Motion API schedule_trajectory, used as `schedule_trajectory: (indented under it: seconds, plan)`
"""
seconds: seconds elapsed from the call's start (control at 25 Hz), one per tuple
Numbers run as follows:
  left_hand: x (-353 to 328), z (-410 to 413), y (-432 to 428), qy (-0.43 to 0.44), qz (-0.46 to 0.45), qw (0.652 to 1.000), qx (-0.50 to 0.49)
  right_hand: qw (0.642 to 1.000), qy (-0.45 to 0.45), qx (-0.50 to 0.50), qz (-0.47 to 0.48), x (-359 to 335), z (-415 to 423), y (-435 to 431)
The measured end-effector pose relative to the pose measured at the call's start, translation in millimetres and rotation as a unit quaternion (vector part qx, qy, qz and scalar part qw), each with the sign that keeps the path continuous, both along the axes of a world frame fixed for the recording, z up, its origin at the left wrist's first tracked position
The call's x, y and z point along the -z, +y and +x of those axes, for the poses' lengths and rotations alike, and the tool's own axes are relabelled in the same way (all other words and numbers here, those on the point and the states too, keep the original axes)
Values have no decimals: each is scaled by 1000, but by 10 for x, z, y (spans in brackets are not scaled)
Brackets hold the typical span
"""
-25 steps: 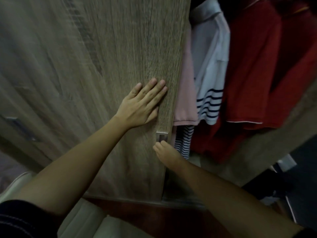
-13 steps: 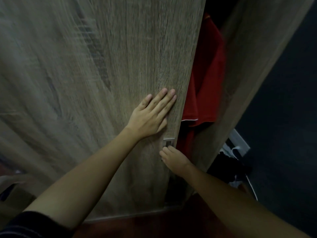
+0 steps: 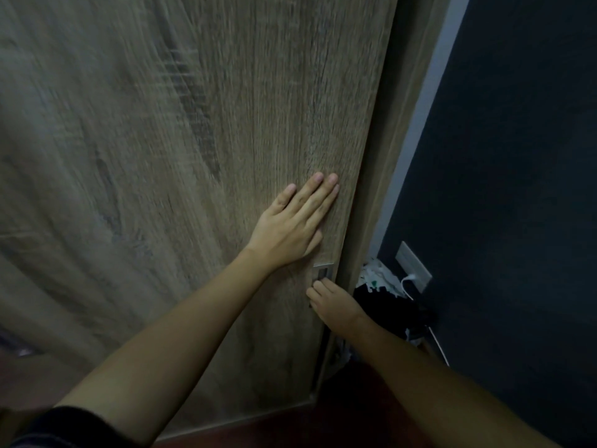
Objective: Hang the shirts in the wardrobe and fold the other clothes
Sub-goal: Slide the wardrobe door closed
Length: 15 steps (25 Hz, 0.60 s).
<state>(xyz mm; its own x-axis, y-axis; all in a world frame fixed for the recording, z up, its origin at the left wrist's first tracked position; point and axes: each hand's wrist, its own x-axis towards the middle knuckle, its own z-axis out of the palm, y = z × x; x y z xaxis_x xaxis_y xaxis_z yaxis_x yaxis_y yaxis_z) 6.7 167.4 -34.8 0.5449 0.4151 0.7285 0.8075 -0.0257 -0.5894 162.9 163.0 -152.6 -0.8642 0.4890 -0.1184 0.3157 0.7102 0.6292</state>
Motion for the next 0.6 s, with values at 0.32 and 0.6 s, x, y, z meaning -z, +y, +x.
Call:
schedule_trajectory:
  seconds: [0.32, 0.6]
  plan:
    - [8, 222, 53, -14, -8, 1000, -21, 999, -22, -33, 1, -10, 267, 106]
    - [-93, 283, -190, -43, -72, 996, -16, 1000, 8, -23, -18, -48, 283, 63]
